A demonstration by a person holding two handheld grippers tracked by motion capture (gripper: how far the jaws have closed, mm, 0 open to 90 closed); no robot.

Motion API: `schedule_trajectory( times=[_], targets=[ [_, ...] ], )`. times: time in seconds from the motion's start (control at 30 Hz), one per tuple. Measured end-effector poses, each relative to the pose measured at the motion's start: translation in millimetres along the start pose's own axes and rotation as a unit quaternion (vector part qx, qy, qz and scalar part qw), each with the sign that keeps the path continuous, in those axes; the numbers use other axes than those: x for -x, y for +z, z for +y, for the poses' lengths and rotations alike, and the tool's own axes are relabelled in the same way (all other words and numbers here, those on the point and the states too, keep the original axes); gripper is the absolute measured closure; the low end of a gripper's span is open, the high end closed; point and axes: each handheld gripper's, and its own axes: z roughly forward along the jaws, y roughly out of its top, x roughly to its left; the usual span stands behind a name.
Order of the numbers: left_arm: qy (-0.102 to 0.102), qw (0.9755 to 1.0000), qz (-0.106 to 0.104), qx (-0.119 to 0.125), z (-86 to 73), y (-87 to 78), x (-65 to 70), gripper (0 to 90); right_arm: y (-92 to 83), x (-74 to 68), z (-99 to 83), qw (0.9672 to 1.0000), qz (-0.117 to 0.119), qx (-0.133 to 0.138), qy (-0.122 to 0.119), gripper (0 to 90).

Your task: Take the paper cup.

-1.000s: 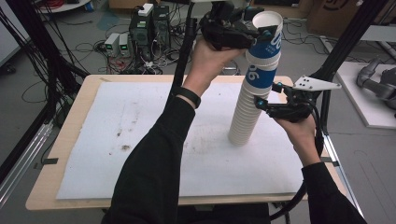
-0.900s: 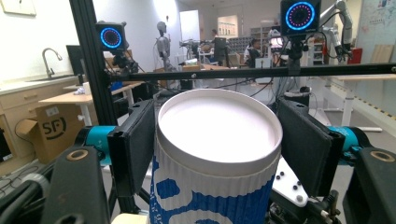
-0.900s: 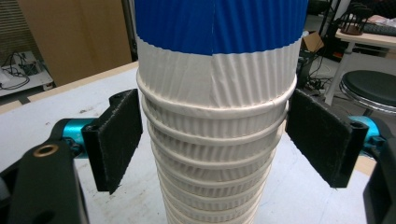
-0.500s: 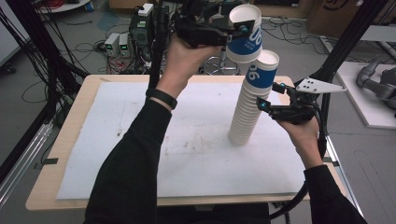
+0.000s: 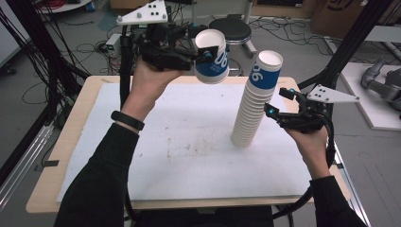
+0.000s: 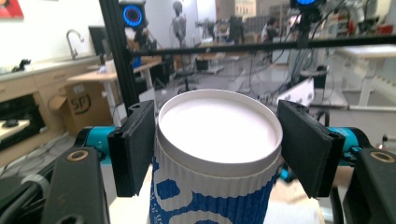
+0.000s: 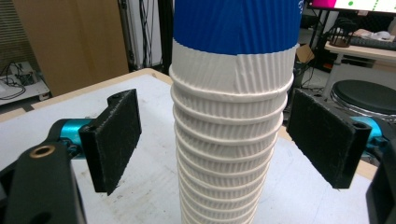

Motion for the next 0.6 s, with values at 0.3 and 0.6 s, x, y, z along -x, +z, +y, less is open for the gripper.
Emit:
schedule_trajectory(
  times=[0.3,0.6],
  targets=[
    [0.001,0.9991,0.011,-0.04,-24.8,-19.4,8.3,30.4,-14.4,-8.3,-3.7,0.9999,0.001,0.016,0.0,18.0],
    [0.001,0.9979,0.019,-0.061,-56.1,-42.9,28.2,30.5,-19.6,-17.7,-3.0,0.9995,0.018,0.026,-0.005,18.0]
  ],
)
